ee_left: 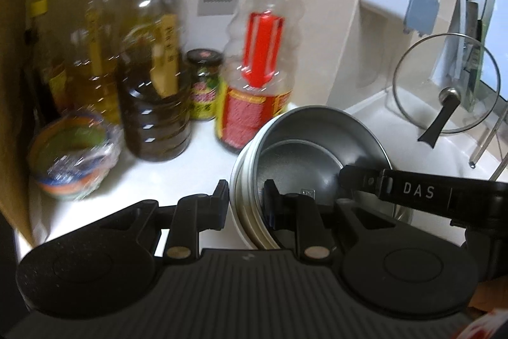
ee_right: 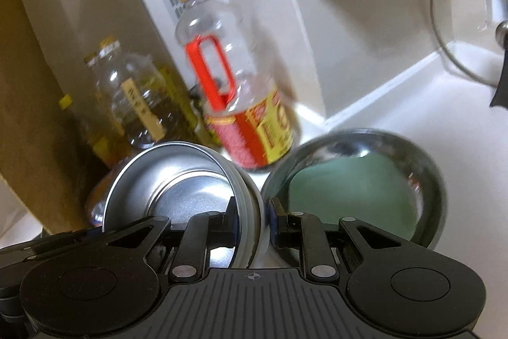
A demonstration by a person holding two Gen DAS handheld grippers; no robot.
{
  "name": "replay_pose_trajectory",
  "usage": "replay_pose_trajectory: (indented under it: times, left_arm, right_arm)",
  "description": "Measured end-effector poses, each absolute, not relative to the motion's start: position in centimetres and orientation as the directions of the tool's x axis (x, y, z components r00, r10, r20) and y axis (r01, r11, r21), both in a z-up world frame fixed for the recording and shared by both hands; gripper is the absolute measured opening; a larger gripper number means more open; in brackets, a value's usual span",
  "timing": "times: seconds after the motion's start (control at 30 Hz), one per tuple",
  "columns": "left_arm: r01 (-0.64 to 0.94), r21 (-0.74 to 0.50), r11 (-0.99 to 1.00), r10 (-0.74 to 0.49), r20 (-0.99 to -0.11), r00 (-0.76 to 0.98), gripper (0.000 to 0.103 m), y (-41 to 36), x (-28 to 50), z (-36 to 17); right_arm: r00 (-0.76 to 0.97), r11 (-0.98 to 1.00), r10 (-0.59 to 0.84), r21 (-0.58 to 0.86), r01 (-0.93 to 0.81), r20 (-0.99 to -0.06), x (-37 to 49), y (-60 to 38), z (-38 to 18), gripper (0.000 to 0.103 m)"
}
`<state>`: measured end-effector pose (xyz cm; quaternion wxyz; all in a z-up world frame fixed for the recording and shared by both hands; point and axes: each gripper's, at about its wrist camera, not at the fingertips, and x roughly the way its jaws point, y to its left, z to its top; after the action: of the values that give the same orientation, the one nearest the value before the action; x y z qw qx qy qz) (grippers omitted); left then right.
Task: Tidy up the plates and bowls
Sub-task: 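Lower the bowl stack with both grippers onto the green plate in the steel plate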
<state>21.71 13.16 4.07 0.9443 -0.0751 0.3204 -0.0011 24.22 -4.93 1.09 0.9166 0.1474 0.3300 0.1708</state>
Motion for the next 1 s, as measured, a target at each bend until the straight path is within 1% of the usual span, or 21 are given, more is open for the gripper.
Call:
replay_pose_trajectory:
  times: [0.23,0.53,0.77,1.0]
  left_arm:
    - [0.038,-0.168,0.985,-0.131,-0.59,0.796,0.02,10.8,25.0,4.9]
    - [0.116,-0.202,0.973,-0.219,-0.622,0.752,0.02,7.7,29.3,3.8]
    - [0.114,-0.227,0.967,-0.239,-0.666,0.707,0.02,6.4,31.5,1.7]
    - [0.099,-0.229,0.968,-0.233,-0.689,0.686,0.02,6.1,32.7,0.6]
  right_arm:
    - [0.768,0.918,0.341,0.369,-0.147,-0.543,25.2,-8.0,2.1,0.019]
    - [0.77,0.932,0.261,0.359,-0.044,-0.583,27.8,-11.9,1.8,0.019]
    - [0.733,0.937,0.234,0.349,0.006,-0.639,29.6,-13.7,-0.1,0.019]
    - [0.701,0.934,0.238,0.357,0.025,-0.672,30.9,-14.3,-1.3,0.019]
